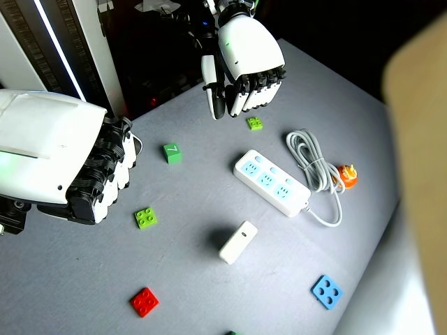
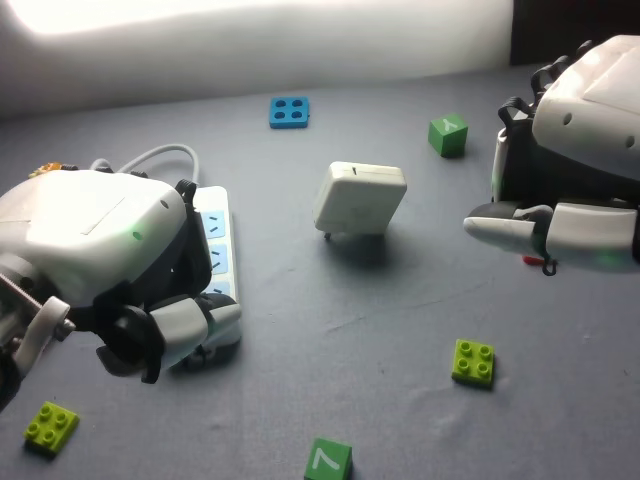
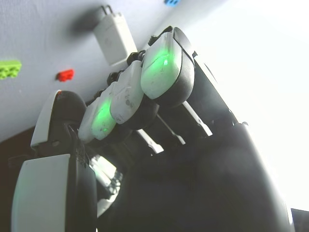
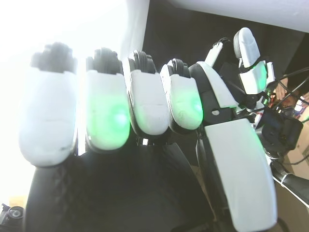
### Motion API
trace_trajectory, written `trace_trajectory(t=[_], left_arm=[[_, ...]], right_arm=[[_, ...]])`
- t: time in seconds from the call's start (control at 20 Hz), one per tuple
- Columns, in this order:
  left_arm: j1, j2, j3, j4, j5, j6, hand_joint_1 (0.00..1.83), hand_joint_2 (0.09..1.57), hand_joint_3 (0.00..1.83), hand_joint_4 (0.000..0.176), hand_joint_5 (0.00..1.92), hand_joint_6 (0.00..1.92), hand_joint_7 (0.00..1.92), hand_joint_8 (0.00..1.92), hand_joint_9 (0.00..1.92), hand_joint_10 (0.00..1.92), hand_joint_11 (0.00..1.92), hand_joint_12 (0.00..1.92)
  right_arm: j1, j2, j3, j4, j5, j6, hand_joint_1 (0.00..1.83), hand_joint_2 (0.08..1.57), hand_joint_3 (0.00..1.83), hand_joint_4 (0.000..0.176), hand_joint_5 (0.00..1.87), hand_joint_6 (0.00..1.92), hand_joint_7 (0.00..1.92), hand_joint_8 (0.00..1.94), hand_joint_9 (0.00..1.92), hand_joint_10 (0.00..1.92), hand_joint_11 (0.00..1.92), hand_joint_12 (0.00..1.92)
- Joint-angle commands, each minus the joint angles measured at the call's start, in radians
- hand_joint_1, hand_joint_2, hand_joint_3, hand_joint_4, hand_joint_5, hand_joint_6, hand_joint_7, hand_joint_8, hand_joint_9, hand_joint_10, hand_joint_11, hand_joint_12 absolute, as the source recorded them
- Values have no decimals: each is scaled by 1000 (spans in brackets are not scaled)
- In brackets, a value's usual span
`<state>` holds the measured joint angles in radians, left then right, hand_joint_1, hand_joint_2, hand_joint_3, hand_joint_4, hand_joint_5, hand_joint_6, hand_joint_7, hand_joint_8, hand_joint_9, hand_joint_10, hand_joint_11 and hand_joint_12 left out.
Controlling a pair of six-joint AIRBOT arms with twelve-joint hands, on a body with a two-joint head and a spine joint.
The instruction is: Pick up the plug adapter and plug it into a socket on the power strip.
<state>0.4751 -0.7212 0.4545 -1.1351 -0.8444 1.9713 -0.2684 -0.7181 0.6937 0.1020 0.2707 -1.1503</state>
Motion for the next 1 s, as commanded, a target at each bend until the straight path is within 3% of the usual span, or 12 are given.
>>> trace_trajectory(t=[0.0, 0.05, 0.15, 0.25, 0.45, 0.65, 0.8, 0.95], left_arm=[[-3, 3, -5, 55, -51, 6, 0, 1043, 376, 0, 44, 86, 4, 4, 0, 0, 0, 21], [2, 3, -6, 45, -51, 6, 0, 1149, 156, 0, 74, 19, 1, 0, 0, 0, 0, 0], [9, 4, -5, 17, -52, 24, 0, 1180, 90, 0, 63, 3, 0, 0, 0, 0, 0, 0], [12, 4, -4, 4, -56, 44, 0, 1182, 75, 0, 62, 2, 0, 0, 0, 0, 15, 7], [21, 3, -8, -43, -56, 78, 0, 1178, 67, 0, 47, 3, 0, 0, 0, 0, 7, 6], [59, 3, -12, -49, -56, 76, 0, 1179, 61, 0, 24, 6, 0, 0, 0, 0, 19, 9], [108, 3, -7, 3, -66, -2, 0, 1175, 55, 0, 25, 6, 0, 0, 0, 0, 4, 5], [194, -3, -11, 69, -145, -100, 0, 1182, 52, 0, 4, 0, 0, 0, 0, 0, 0, 0]], right_arm=[[13, 6, -3, 4, 101, -3, 0, 1096, 235, 0, 89, 112, 106, 86, 66, 179, 0, 623], [14, 6, -3, 15, 97, -3, 0, 1196, 47, 0, 164, 21, 168, 11, 139, 65, 0, 648], [14, 6, -3, 15, 97, -3, 0, 1213, 16, 0, 161, 4, 175, 3, 161, 33, 0, 637], [11, 6, -2, 15, 97, -5, 0, 1223, 9, 0, 166, 3, 176, 1, 163, 19, 0, 573], [12, 5, -2, 24, 98, -13, 0, 1215, 1, 0, 157, 2, 174, 1, 174, 13, 0, 623], [67, -25, 23, 77, 21, -12, 0, 1223, 1, 0, 132, 4, 135, 4, 131, 2, 0, 484], [125, -47, 61, 82, -109, -5, 0, 1218, 0, 0, 146, 2, 155, 2, 155, 8, 0, 510], [184, -97, 137, 82, -225, 64, 183, 1192, 0, 0, 161, 6, 156, 4, 164, 6, 0, 573]])
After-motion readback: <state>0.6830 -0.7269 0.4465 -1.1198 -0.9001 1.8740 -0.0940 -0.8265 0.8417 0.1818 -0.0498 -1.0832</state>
